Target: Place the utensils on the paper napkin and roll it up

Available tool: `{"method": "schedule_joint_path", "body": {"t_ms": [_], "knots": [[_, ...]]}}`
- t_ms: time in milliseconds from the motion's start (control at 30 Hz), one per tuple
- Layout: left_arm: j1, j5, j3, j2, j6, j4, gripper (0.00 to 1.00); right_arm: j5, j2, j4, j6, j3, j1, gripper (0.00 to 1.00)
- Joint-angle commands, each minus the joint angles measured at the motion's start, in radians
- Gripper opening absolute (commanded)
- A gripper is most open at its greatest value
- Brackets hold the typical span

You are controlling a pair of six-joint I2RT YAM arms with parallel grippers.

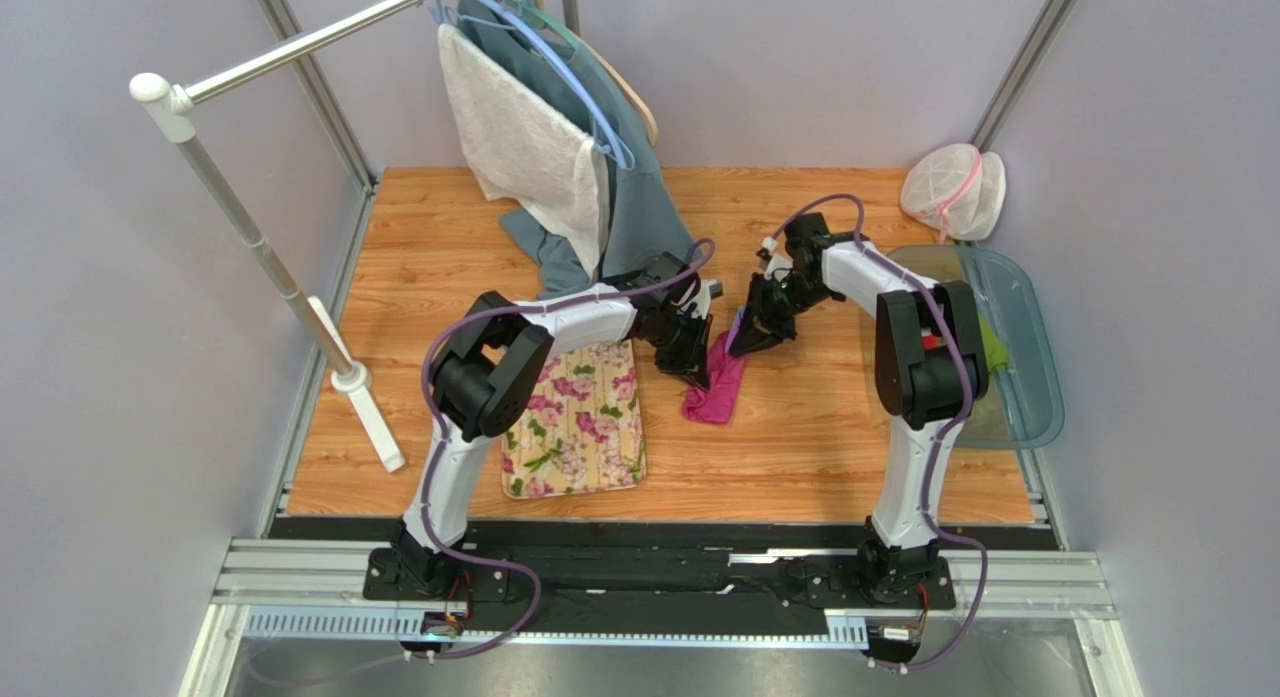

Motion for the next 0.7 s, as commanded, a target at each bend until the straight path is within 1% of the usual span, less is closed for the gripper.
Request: {"method": "schedule_joint_path", "body": {"t_ms": [0, 133, 533, 667], "knots": [[0.006, -0.132, -0.002, 0.013, 0.066, -0.108, 0.00, -0.016, -0.062, -0.016, -0.020, -0.010, -0.018, 0.09], [-0.002, -0.133, 0.003, 0.008, 0.080, -0.117, 0.00, -0.037, -0.073, 0.039, 0.000, -0.062, -0.021, 0.08], [-0.012, -0.145, 0.015, 0.005, 0.098, -0.122, 0.00, -0.043, -0.045, 0.143, 0.060, -0.116, 0.001, 0.06], [-0.012, -0.142, 0.023, 0.007, 0.103, -0.131, 0.00, -0.033, -0.030, 0.154, 0.063, -0.139, 0.007, 0.05]]}}
